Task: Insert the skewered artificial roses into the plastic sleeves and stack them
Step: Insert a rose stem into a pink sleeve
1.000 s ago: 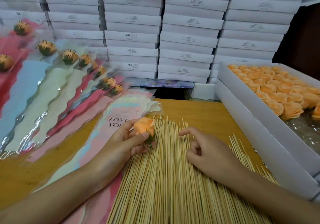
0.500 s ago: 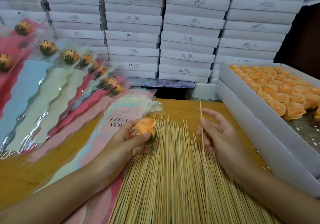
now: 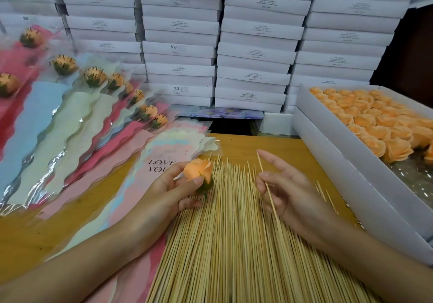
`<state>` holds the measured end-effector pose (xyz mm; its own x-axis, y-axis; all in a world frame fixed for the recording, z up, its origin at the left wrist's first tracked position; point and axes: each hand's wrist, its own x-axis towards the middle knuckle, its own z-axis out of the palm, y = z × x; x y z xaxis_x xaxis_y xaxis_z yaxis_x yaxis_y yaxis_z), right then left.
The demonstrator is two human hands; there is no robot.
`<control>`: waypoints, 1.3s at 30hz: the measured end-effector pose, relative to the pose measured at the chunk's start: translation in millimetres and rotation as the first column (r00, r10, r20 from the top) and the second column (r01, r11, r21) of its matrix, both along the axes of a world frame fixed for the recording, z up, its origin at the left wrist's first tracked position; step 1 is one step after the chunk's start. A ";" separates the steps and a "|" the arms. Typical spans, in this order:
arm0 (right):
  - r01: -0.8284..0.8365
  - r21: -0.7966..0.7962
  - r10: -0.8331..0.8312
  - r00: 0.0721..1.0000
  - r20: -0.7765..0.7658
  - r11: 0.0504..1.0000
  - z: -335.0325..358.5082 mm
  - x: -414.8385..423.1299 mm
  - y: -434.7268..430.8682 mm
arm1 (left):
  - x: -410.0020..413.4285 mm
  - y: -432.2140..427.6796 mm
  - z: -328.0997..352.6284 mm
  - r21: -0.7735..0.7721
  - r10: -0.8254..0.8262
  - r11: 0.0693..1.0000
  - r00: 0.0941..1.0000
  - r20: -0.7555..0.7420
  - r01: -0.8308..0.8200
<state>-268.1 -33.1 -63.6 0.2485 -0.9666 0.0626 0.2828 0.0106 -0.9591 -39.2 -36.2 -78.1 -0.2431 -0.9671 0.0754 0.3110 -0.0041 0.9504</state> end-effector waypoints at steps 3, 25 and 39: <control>-0.198 0.028 0.198 0.980 0.023 0.980 2.4 -0.1 2.8 | 1.0 0.2 0.5 0.008 0.001 1.000 1.000 -0.025 -0.001; -0.513 0.105 0.523 0.844 -0.119 0.852 1.7 5.5 10.4 | 2.6 0.6 0.8 -0.003 0.028 1.000 0.997 -0.071 -0.028; -0.508 0.108 0.519 0.844 -0.138 0.855 1.0 4.6 10.0 | 2.1 3.4 3.5 0.021 0.012 1.000 0.999 -0.034 -0.011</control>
